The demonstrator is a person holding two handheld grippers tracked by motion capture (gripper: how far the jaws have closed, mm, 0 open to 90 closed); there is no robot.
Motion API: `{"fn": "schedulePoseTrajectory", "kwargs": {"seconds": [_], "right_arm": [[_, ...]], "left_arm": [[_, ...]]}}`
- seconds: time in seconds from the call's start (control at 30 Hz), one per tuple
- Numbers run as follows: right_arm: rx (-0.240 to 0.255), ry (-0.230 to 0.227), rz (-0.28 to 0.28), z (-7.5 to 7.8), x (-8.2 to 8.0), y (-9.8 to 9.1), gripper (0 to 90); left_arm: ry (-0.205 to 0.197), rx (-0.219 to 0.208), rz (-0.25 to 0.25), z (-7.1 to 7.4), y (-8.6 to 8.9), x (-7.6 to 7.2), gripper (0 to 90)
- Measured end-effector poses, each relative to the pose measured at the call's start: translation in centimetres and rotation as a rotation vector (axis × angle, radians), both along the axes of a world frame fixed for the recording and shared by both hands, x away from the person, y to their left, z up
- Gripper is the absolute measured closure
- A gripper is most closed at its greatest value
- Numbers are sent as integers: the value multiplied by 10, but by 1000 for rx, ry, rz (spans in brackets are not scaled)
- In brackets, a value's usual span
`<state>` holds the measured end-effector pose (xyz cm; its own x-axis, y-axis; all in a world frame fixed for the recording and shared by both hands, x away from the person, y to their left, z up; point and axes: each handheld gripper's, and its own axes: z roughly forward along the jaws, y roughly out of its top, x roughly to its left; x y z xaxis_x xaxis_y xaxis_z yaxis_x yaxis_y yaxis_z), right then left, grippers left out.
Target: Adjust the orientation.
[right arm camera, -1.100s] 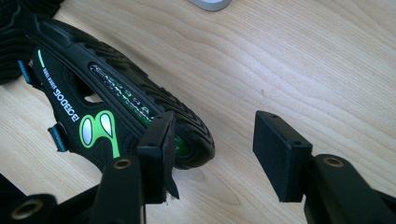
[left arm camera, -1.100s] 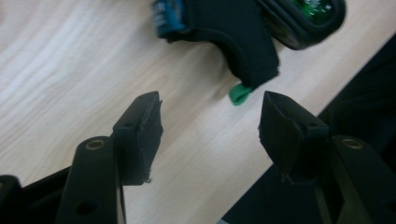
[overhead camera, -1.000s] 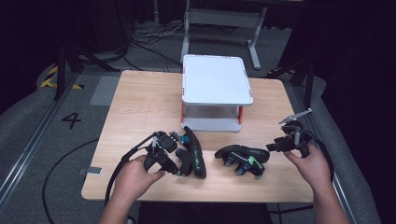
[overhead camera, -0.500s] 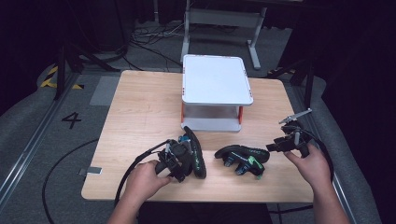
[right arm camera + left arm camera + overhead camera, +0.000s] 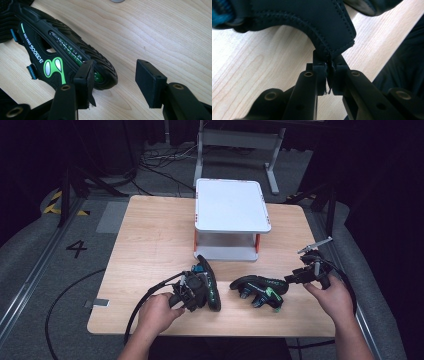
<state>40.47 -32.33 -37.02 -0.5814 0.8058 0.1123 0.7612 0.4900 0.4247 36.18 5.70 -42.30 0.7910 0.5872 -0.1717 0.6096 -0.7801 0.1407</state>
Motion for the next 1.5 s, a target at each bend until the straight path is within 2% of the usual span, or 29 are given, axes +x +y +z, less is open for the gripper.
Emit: {"fn": "schedulePoseTrajectory", "kwargs": {"seconds": [0.13, 0.23, 0.27, 0.3, 0.37, 0.47, 0.5, 0.53, 0.57, 0.6, 0.63, 0.67, 0.77, 0.8, 0.9, 0.93, 0.97, 1.07, 1.1, 1.13, 1.2, 1.27, 1.3, 1.33, 1.37, 1.4, 1.43, 1.47, 1.5], "right_arm": [[2, -3, -2, 0, 0, -1, 494], [2, -4, -1, 0, 0, -1, 495], [2, -3, -1, 0, 0, -1, 495], [1, -2, 0, 0, 0, 0, 495], [-6, -1, 4, -1, 0, 0, 495], [-8, 4, 2, -2, -1, 0, 495], [-9, 3, -1, -2, -2, 0, 495], [-9, 2, 0, -2, -3, -2, 495], [-7, 2, -5, -1, -4, -3, 495], [-7, 2, -5, -1, -4, -3, 495], [-6, 0, -8, -1, -4, -4, 495], [-5, -1, -20, -1, -6, -7, 495], [-7, 1, -24, -2, -7, -10, 495], [-7, 1, -24, -2, -7, -10, 495], [-8, 3, -27, -2, -9, -11, 495], [-8, 1, -28, -2, -10, -12, 495], [-10, 1, -30, -2, -10, -13, 495], [-8, 2, -36, -2, -11, -14, 494], [-6, 1, -38, -2, -12, -15, 495], [-6, 1, -38, -2, -12, -15, 495], [-8, 2, -38, -2, -13, -16, 495], [-9, 3, -39, -2, -14, -16, 494], [-9, 4, -41, -2, -14, -16, 495], [-9, 4, -41, -2, -14, -16, 495], [-8, 2, -43, -2, -14, -18, 494], [-8, 3, -45, -2, -15, -18, 494], [-8, 3, -45, -2, -15, -18, 494], [-10, 2, -43, -2, -15, -19, 493], [-10, 3, -44, -2, -15, -19, 493]], "left_arm": [[-48, 5, 26, 9, 5, 0, 871], [-110, -12, 73, 24, 15, -1, 880], [-110, -12, 73, 24, 15, -1, 881], [-144, -5, 90, 31, 19, -2, 881], [-164, -10, 90, 36, 21, -3, 881], [-211, 39, 100, 42, 20, -6, 881], [-216, 67, 92, 45, 19, -7, 881], [-216, 67, 92, 45, 19, -7, 881], [-250, 120, 74, 53, 15, -13, 880], [-250, 120, 74, 53, 15, -13, 879], [-265, 140, 70, 57, 13, -16, 879], [-282, 171, 40, 62, 6, -21, 877], [-287, 196, -19, 65, -8, -28, 873], [-287, 196, -19, 65, -8, -28, 872], [-301, 228, -84, 64, -25, -36, 869], [-302, 246, -127, 63, -35, -39, 868], [-302, 246, -127, 63, -35, -39, 867], [-283, 225, -175, 58, -48, -42, 864], [-282, 196, -184, 56, -51, -40, 863], [-282, 196, -184, 56, -51, -40, 862], [-267, 157, -182, 55, -53, -38, 856], [-227, 76, -175, 54, -51, -32, 844], [-206, 50, -167, 53, -50, -30, 839], [-206, 50, -167, 53, -50, -30, 827], [-156, -15, -147, 52, -44, -24, 804], [-156, -15, -147, 52, -44, -24, 791], [-131, -51, -131, 52, -40, -20, 791], [-94, -91, -121, 53, -34, -16, 717], [-79, -114, -110, 54, -31, -14, 657]]}}
